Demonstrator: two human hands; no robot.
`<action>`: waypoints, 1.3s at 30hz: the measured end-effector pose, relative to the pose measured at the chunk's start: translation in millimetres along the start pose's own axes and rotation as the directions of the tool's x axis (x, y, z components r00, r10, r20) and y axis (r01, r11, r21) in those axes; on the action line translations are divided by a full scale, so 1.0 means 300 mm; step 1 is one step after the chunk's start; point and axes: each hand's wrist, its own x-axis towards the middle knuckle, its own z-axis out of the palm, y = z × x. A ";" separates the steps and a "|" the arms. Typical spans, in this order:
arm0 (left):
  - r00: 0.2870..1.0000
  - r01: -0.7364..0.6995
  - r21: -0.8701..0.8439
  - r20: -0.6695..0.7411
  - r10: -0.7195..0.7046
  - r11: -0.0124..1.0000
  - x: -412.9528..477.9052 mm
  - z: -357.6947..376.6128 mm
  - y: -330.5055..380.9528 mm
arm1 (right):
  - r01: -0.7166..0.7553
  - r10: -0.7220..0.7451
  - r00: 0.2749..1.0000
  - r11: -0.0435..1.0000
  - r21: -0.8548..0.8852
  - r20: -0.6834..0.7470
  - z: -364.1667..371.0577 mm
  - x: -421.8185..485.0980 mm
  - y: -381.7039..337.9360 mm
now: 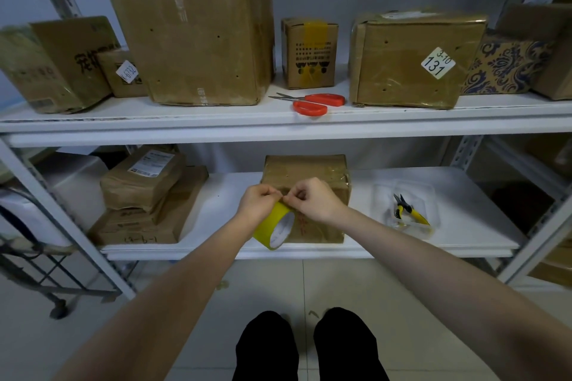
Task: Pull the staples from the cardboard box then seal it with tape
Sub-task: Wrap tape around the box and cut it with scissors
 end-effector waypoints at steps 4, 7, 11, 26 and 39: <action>1.000 0.014 -0.065 0.022 -0.013 0.998 -0.022 -0.011 -0.005 | -0.050 0.054 0.998 0.992 0.118 -0.036 0.022 -0.005 0.013; 0.999 0.050 -0.105 0.014 -0.049 0.993 -0.041 -0.010 -0.018 | -0.092 0.100 0.993 0.989 0.113 -0.066 0.021 -0.016 0.020; 0.994 0.088 -0.080 0.070 -0.083 0.993 -0.075 0.014 0.002 | -0.199 0.207 0.976 0.974 0.109 -0.068 0.017 -0.040 0.067; 0.911 0.203 0.446 0.241 -0.335 0.872 -0.098 0.094 -0.058 | -0.068 0.036 0.992 0.959 -0.276 -0.121 0.002 -0.125 0.091; 0.973 0.183 0.102 0.124 -0.195 0.978 -0.025 0.035 -0.037 | -0.063 0.004 0.951 0.981 -0.181 -0.308 -0.055 0.029 0.008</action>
